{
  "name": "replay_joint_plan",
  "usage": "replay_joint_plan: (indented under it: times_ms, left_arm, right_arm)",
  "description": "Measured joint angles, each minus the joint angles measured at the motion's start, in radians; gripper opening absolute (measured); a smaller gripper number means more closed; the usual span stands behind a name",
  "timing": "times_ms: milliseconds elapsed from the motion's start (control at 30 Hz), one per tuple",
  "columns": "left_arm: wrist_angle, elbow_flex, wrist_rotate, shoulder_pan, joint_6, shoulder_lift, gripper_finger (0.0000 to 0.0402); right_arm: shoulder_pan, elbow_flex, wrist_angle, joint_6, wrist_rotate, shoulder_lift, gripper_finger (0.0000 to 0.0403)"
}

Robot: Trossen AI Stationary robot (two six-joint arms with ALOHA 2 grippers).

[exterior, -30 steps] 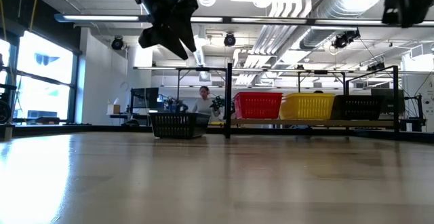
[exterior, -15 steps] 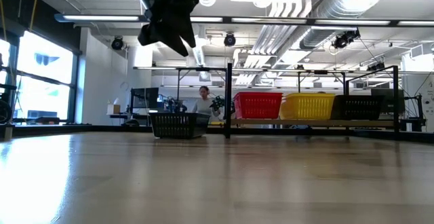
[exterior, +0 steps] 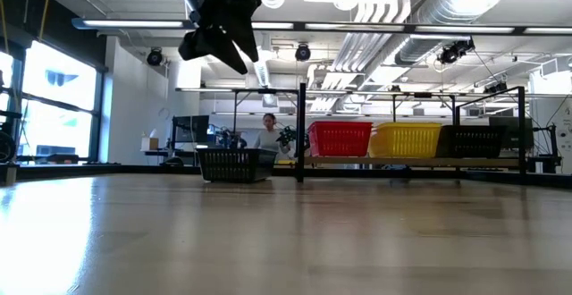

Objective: Stack baskets on shelf by color
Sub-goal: Stack the red bin on top of the red bin on the shelf

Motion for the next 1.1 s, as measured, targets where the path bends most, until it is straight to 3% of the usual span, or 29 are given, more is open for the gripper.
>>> replay_joint_plan:
  times_ms: [167,900,1000,1100]
  left_arm:
    - [0.000,0.000,-0.001,0.000,-0.032,0.000,0.0141]
    - [0.000,0.000,0.001,0.000,-0.059,0.000,0.0141]
    - [0.000,0.000,0.001,0.000,-0.059,0.000,0.0141]
    - [0.000,0.000,0.001,0.001,-0.059,0.000,0.0141]
  right_arm:
    - [0.045,0.043,-0.005,-0.088,0.061,0.082,0.0110]
    - [0.106,0.051,-0.025,-0.082,0.013,0.333,0.0107]
    - [0.105,0.051,-0.029,-0.053,0.011,0.346,0.0082]
    - [0.104,0.051,-0.023,-0.048,0.013,0.342,0.0032]
